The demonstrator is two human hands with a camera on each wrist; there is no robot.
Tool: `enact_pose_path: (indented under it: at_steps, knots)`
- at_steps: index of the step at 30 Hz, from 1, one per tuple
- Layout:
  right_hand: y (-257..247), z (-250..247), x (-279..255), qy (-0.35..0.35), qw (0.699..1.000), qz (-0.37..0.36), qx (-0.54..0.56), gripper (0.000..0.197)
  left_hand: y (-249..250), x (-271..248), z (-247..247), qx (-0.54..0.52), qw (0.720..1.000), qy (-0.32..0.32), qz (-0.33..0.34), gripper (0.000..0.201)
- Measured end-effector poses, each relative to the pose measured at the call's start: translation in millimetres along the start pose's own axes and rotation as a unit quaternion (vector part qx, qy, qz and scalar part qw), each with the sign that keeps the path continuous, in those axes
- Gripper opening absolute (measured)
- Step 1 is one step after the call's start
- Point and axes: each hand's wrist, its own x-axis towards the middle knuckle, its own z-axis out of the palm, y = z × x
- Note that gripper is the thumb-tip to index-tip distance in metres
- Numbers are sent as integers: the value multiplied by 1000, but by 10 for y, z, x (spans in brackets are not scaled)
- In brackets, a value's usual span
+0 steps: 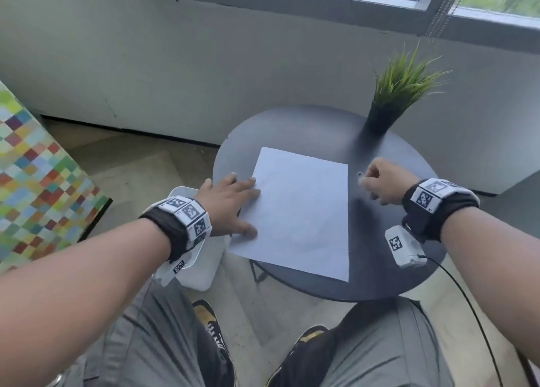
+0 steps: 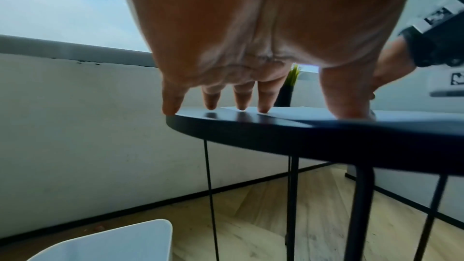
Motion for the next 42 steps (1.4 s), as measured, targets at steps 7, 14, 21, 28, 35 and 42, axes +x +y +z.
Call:
enact_pose_path:
  at_steps: [7,14,21,28,35,42]
  knots:
    - [-684,268,-239,-82,987,-126,61,24,434,91,111,-30,997,28,59,91]
    - [-817,560,-243,-128,977,-167,-32,21,367,226,40,39,997,-4,63,126]
    - [-842,732,-277,-100,976,-164,-103,14,334,277,7,81,993,-14,85,132]
    - [-820,675,-310,-115,949,-245,-163,17,363,274,-20,92,992,-35,79,135]
    - [-849,768,-452,-164,922,-315,-152,23,378,267,-62,92,991,-53,77,135]
    - [-796,726,-250,-99,946,-257,-171,19,411,266,-118,104,990,-65,74,135]
